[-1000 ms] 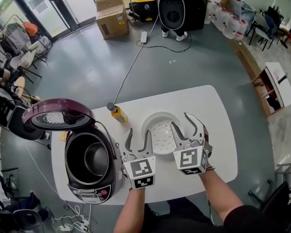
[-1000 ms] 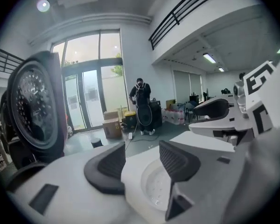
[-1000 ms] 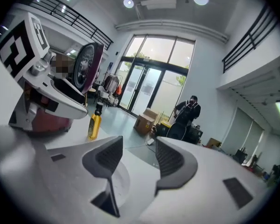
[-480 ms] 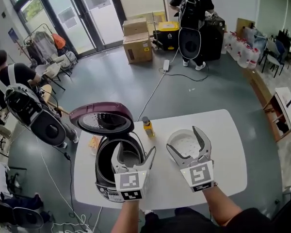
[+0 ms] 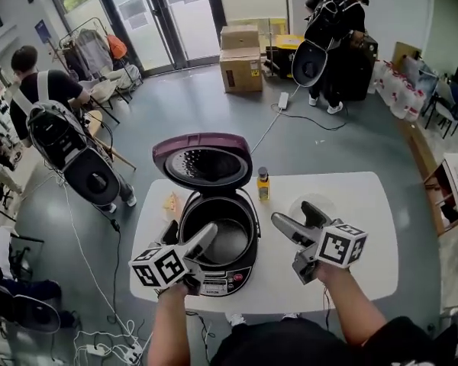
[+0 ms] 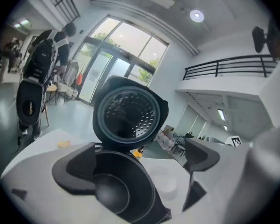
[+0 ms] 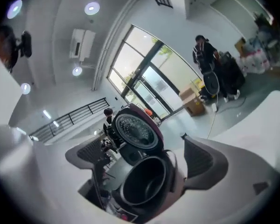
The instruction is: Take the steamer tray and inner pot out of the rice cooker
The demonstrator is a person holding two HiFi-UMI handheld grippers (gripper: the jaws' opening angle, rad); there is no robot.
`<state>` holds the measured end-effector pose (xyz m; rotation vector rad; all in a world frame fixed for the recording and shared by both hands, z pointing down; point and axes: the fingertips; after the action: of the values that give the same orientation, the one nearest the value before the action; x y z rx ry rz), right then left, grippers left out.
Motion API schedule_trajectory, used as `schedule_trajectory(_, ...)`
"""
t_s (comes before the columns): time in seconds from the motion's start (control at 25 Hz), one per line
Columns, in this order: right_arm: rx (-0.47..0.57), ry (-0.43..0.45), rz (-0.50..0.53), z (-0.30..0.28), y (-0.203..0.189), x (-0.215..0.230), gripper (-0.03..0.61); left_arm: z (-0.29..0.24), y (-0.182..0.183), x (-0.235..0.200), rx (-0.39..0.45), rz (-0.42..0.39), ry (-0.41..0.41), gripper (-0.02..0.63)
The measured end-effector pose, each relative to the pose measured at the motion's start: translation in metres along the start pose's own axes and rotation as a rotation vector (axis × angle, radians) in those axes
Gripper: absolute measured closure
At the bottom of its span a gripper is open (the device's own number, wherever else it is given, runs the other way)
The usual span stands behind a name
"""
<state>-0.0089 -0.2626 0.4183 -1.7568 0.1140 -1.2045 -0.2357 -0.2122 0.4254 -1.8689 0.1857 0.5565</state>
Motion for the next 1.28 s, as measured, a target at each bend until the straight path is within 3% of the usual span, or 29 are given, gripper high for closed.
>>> schedule_trajectory(0.12,-0.042,0.043,-0.164,-0.012,-0.017,-0.008,0.048,0.012,-0.005,-0.032,-0.029,0.126,-0.01,0.032)
schedule_trajectory(0.36,-0.158,0.088,-0.354,-0.033,-0.057,-0.015,0.048,0.022,-0.028,-0.08,-0.083,0.426,-0.068,0.032)
schedule_trajectory(0.64,-0.265,0.1,-0.547,-0.046,-0.104,-0.013,0.051,0.024,-0.05,-0.114,-0.139,0.625,-0.143,0.044)
schedule_trajectory(0.8,-0.302,0.09,-0.621,-0.055,-0.126,-0.008,0.051,0.021,-0.055,-0.12,-0.18,0.693,-0.19,0.049)
schedule_trajectory(0.92,-0.313,0.057,-0.667,-0.056,-0.139,0.001,0.052,0.018,-0.067,-0.128,-0.246,0.699,-0.173,0.049)
schedule_trajectory(1.28,-0.309,0.05,-0.724,-0.058,-0.152,0.001,0.052,0.01,-0.079,-0.117,-0.339,0.735,-0.254,0.077)
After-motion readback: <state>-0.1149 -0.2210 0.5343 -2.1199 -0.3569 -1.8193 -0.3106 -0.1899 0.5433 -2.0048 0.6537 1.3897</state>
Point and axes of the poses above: the fingertips, and each gripper's own axes: z backward along the fingers, x to its right, y out of its top, and after that the axes turned 4 degrees about x, right-handed
